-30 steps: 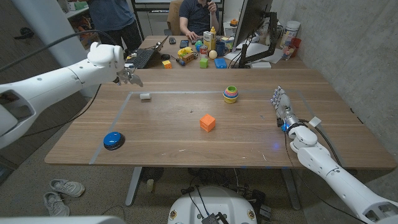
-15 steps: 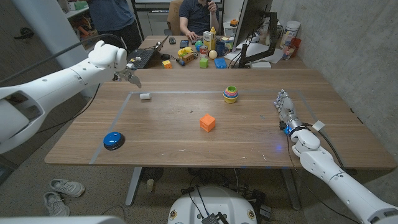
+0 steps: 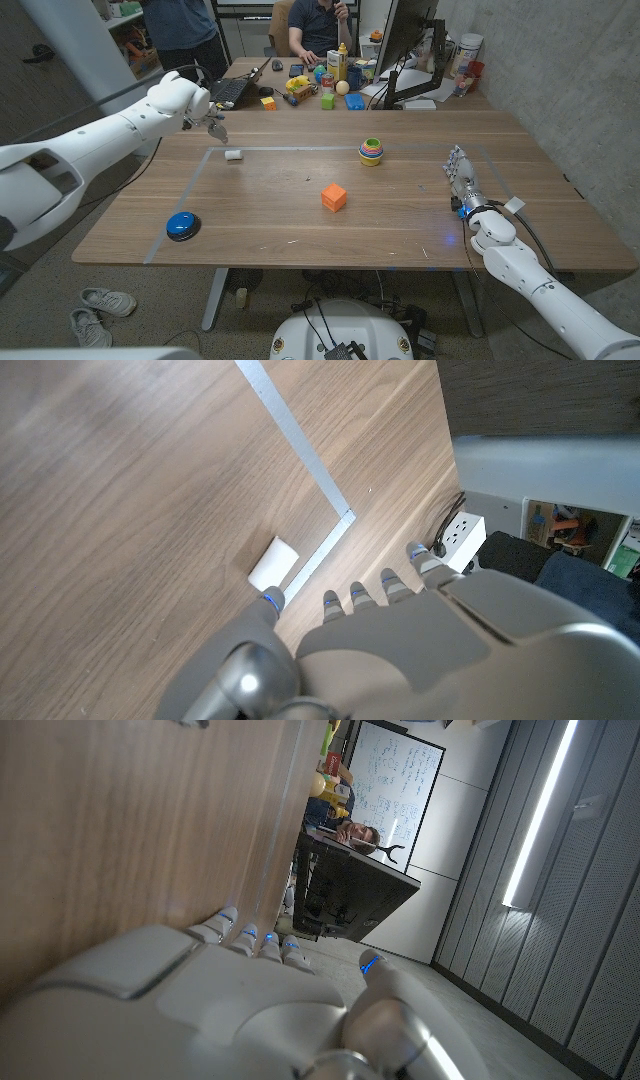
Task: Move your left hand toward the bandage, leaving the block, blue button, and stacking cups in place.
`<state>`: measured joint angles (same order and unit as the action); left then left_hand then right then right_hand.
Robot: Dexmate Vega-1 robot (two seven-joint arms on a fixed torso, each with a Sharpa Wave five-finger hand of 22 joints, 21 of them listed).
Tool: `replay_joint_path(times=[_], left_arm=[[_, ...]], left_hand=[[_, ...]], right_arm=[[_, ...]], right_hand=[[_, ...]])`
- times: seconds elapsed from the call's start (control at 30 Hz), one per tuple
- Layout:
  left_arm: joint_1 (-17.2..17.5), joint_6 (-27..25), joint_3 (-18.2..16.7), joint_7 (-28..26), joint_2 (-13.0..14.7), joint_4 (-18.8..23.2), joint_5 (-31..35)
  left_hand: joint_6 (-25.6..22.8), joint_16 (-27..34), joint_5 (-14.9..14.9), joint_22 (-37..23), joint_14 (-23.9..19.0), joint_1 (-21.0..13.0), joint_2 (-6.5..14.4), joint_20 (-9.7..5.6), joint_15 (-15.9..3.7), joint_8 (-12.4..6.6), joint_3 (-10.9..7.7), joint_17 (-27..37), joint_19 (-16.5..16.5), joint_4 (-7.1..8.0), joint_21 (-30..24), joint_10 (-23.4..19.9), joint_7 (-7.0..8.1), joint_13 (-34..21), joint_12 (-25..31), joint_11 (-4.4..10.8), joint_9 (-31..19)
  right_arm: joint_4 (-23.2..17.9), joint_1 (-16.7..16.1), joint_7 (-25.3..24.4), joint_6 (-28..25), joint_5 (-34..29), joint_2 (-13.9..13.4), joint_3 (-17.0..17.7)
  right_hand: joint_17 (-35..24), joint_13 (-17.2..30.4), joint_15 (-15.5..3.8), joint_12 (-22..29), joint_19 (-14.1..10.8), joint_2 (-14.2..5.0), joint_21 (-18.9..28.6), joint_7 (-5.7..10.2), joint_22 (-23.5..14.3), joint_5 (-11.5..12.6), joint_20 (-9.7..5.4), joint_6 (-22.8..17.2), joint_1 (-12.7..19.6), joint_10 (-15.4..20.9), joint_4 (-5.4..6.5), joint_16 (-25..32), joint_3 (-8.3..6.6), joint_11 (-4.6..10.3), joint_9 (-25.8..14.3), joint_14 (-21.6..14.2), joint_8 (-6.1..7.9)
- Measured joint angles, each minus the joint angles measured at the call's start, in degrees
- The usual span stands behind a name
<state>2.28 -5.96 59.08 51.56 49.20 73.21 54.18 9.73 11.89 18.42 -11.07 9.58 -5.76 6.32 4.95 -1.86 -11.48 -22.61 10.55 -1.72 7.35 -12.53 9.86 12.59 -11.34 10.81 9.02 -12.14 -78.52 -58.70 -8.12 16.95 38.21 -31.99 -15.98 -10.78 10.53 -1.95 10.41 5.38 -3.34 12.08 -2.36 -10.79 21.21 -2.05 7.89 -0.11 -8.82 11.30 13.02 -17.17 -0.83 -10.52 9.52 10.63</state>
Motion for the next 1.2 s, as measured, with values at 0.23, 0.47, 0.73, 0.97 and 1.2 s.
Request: replay_joint_path(times=[0.23, 0.47, 0.73, 0.97, 1.2], left_arm=[[-0.2, 4.6, -0.1, -2.3, -1.4, -3.3, 1.8], [-0.4, 6.4, 0.1, -3.7, -2.4, -5.5, 2.7], [-0.8, 8.7, 1.2, -5.3, -3.6, -7.9, 4.5], [-1.5, 10.1, 2.6, -5.8, -4.7, -10.1, 5.9], [-2.0, 10.4, 4.2, -6.1, -5.7, -11.6, 7.2]], left_hand=[[0.0, 0.0, 0.0, 0.0, 0.0, -0.7, 0.3, 0.78, 0.00, -0.44, -0.05, 0.0, 0.8, -0.75, -0.3, -0.1, 0.00, 0.0, 0.0, 0.54, 0.0], [0.0, 0.0, 0.0, 0.0, 0.0, -2.4, 0.9, 0.78, 0.00, -0.83, -0.69, -0.1, 0.8, -1.99, -0.3, 0.1, 0.00, 0.0, 0.0, 0.73, -0.3], [0.0, 0.0, 0.0, 0.0, 0.0, -5.2, 1.3, 0.78, 0.00, -1.33, -1.82, -0.2, 0.8, -4.39, -0.3, 0.1, 0.00, -0.3, 0.0, 0.73, -0.5], [0.0, 0.0, -0.2, 0.0, 0.0, -6.8, 1.3, 0.23, 0.00, -1.70, -2.42, -0.2, 0.9, -5.81, -0.3, 0.1, 0.00, -0.3, 0.4, 0.72, -0.8], [0.0, -0.1, -0.4, 0.0, 0.0, -8.7, 1.8, -0.05, 0.00, -1.77, -3.25, -0.2, 0.6, -7.24, 0.1, 0.1, 0.00, -0.3, 0.4, 0.72, -1.0]], right_arm=[[-0.2, -0.2, -0.7, 0.0, -0.4, 0.0, 0.0], [-0.4, -0.2, -1.2, -0.2, -0.8, 0.1, -0.1], [-0.5, -0.2, -1.7, -0.4, -1.1, 0.4, -0.3], [-0.6, -0.1, -1.9, -0.5, -1.2, 0.5, -0.3], [-0.6, -0.1, -2.0, -0.5, -1.3, 0.5, -0.3]], right_hand=[[0.0, 0.0, 0.00, 0.0, 0.0, 0.00, 0.0, -0.24, 0.0, 0.0, 0.00, -0.2, 0.0, 0.0, 0.00, 0.0, 0.00, 0.00, 0.0, 0.0, 0.00], [0.0, 0.0, 0.00, 0.0, 0.0, 0.00, 0.0, -0.32, 0.0, 0.0, 0.00, -0.3, 0.0, 0.2, -0.17, 0.0, 0.17, -0.21, 0.0, 0.0, 0.00], [0.0, 0.0, 0.00, 0.0, 0.0, 0.00, 0.0, -0.59, 0.0, 0.0, 0.00, -0.6, 0.0, 0.2, -0.24, 0.0, 0.24, -0.21, 0.0, 0.0, 0.00], [0.0, 0.0, 0.00, 0.0, 0.0, 0.00, 0.0, -0.62, 0.0, 0.0, 0.00, -0.6, 0.0, 0.2, -0.24, 0.0, 0.24, -0.21, 0.0, 0.0, 0.00], [0.0, 0.0, 0.00, 0.2, 0.0, 0.00, 0.0, -0.62, 0.0, 0.0, 0.00, -0.6, 0.0, 0.2, -0.24, 0.0, 0.24, -0.21, 0.0, 0.0, 0.00]])
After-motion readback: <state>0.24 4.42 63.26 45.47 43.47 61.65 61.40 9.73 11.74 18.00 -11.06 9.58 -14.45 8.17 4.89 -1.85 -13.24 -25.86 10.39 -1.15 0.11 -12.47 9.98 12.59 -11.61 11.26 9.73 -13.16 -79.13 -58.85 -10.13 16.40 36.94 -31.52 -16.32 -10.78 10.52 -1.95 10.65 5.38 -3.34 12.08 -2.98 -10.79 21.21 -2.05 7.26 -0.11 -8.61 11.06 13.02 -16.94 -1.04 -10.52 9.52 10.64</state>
